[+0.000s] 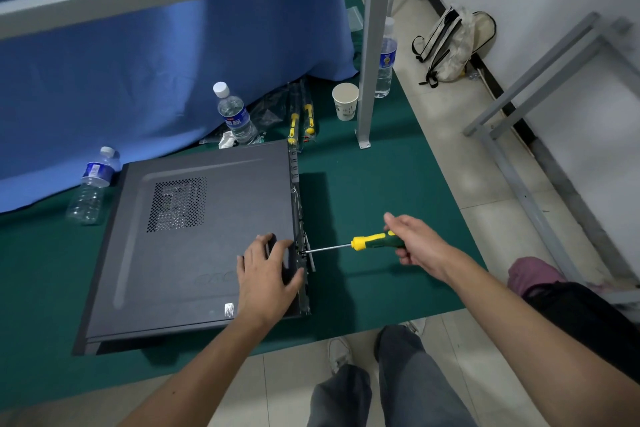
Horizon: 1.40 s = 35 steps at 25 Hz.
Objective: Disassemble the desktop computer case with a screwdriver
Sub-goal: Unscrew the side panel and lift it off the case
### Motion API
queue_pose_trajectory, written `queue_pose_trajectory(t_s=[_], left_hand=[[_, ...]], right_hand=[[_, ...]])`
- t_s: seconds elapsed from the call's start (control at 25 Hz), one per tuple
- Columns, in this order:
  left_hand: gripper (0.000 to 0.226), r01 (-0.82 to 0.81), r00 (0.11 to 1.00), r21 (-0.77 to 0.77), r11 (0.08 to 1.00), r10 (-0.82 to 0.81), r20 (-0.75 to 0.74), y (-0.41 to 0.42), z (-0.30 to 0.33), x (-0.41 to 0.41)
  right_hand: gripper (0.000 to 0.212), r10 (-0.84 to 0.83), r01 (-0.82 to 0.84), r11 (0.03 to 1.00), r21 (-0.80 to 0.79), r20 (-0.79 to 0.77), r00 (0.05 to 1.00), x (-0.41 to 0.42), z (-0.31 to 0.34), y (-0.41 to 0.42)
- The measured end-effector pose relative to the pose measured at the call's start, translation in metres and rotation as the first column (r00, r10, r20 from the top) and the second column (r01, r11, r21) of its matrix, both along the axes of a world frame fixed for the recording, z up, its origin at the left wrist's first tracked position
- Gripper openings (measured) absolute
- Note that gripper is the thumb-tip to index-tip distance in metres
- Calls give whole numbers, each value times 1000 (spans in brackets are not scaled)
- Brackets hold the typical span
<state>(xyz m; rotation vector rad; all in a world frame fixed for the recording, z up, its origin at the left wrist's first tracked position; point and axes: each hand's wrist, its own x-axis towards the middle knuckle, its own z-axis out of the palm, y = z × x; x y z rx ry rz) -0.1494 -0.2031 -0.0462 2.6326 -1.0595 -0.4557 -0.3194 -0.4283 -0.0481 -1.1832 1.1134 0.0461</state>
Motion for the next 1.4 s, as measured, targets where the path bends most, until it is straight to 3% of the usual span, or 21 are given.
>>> queue_pose_trajectory(t_s=[0.08, 0.2, 0.28, 0.36, 0.44, 0.56, 0.72, 0.8, 0.88, 0.96, 1.08, 1.28, 1.4], left_hand=[[47, 3, 1000, -33, 999, -3, 6, -3, 2, 1], [40, -19, 1000, -53, 998, 19, -8, -5, 3, 2], [35, -36, 999, -69, 997, 35, -14, -6, 4, 3], [32, -52, 999, -61, 997, 52, -12, -8, 4, 3], [29, -54, 999, -49, 997, 53, -9, -12, 6, 4], [28, 21, 1000, -6, 1000, -20, 23, -17, 8, 6], [29, 82, 995, 98, 992, -87, 47, -26, 12, 10], [27, 103, 993, 140, 985, -111, 47, -31, 15, 12], [26, 142, 987, 184, 973, -153, 47, -36, 17, 14], [25, 158, 985, 206, 966, -169, 35, -40, 18, 15], [23, 142, 988, 200, 969, -150, 23, -42, 16, 14], [14, 104, 993, 204, 974, -113, 33, -47, 14, 8], [14, 100, 995, 97, 990, -101, 6, -40, 13, 10]], right_hand=[[8, -89, 87, 996, 27, 74, 993, 0, -3, 0], [23, -175, 153, 980, 129, 178, 968, -4, -8, -3], [15, -124, 110, 987, 115, 114, 986, -5, -6, 0], [23, -63, 60, 997, 50, 50, 997, -4, -9, 2], [8, -125, 118, 991, 67, 100, 987, -3, -10, 2], [22, -190, 162, 973, 165, 173, 966, -7, -12, -3], [21, -90, 82, 990, 118, 60, 994, -6, -11, 0], [6, -151, 140, 984, 113, 97, 984, -4, -13, 1], [17, -231, 205, 964, 169, 147, 962, -6, -16, -2], [15, -230, 193, 955, 224, 152, 961, -7, -15, -2], [19, -118, 106, 980, 167, 61, 991, -9, -16, 0], [16, -229, 208, 969, 133, 165, 959, -13, -19, -1], [11, -316, 302, 947, 109, 147, 937, -26, -20, -7]])
